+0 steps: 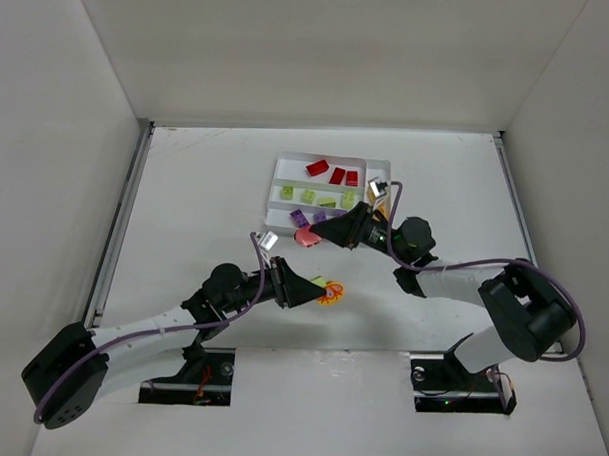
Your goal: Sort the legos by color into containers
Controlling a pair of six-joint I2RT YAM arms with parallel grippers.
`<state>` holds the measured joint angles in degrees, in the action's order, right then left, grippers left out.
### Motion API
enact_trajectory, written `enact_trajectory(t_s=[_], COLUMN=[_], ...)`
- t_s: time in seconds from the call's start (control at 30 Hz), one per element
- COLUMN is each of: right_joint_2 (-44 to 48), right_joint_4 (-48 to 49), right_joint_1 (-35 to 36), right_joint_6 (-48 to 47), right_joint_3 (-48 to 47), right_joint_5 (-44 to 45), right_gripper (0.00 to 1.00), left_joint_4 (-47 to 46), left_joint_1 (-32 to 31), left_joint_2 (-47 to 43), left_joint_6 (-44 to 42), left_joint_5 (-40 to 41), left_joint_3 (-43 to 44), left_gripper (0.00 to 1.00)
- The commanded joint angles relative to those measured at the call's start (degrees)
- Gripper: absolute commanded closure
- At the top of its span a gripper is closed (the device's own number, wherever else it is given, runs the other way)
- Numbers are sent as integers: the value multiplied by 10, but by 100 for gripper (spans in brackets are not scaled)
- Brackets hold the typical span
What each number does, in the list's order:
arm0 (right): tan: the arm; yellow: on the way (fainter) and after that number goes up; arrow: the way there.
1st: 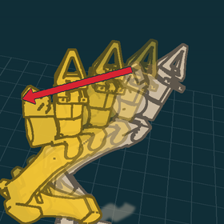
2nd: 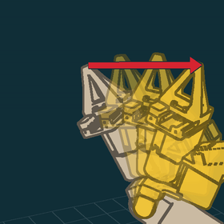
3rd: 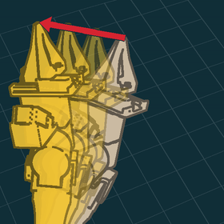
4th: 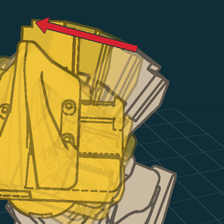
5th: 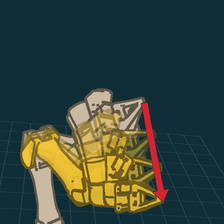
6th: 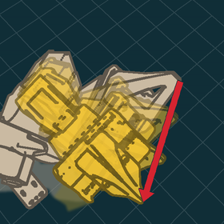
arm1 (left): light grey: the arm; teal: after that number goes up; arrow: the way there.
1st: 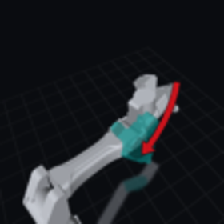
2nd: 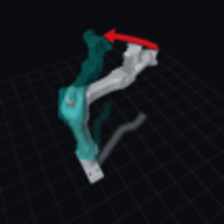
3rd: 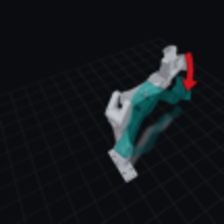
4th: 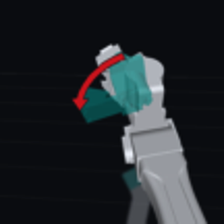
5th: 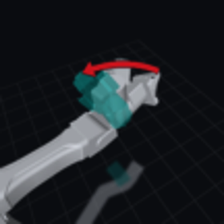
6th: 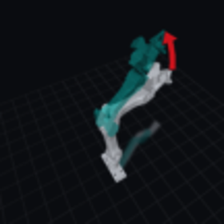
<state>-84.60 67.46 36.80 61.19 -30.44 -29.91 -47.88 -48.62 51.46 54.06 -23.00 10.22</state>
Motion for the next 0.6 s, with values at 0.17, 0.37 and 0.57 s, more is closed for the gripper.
enact_trajectory(t_s=[0.17,0.37,0.57], right_joint_2=[-50,-126,-236], right_joint_4=[8,-206,-391], right_joint_1=[-79,-108,-105], right_joint_6=[-7,-105,-141], right_joint_3=[-98,-217,-391], right_joint_5=[34,113,215], right_gripper=[63,63,62], left_joint_4=[-22,73,93], left_joint_1=[28,136,221], left_joint_2=[-42,-115,-125], left_joint_6=[-10,10,31], left_joint_5=[-11,16,29], left_joint_3=[-1,13,31], left_gripper=[82,82,82])
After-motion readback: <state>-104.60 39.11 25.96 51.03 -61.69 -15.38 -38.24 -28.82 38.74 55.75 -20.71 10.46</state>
